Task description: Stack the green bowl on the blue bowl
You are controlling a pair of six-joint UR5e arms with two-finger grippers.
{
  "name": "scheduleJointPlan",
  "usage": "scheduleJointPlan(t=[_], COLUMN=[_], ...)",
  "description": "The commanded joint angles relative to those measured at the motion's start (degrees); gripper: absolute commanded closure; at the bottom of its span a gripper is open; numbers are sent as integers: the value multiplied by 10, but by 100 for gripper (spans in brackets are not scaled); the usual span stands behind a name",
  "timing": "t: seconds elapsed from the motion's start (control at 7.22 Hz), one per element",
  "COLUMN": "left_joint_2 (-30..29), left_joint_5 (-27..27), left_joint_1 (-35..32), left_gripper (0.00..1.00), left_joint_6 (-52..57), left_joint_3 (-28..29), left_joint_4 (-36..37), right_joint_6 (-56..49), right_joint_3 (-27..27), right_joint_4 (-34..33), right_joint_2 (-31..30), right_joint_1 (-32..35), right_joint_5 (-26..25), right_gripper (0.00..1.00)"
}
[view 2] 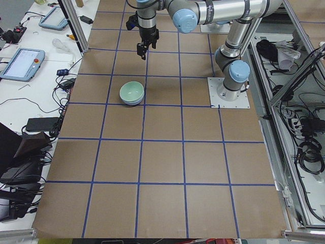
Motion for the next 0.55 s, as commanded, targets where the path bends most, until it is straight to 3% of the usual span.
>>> scheduleJointPlan(t=[0.0,0.14,0.42], left_joint_2=[-6,-12,-16], left_joint_5=[-3,-4,3], left_joint_1=[-86,-129,-167], left_gripper=[0,0,0], left_joint_6=[-207,-292,-336], left_joint_3=[0,1,0], left_joint_4=[2,5,9], right_joint_6=[0,0,0], right_joint_3=[0,0,0], right_joint_4=[0,0,0], right_joint_2=[0,0,0], right_joint_1=[0,0,0], right_joint_5=[0,0,0], right_gripper=[0,0,0])
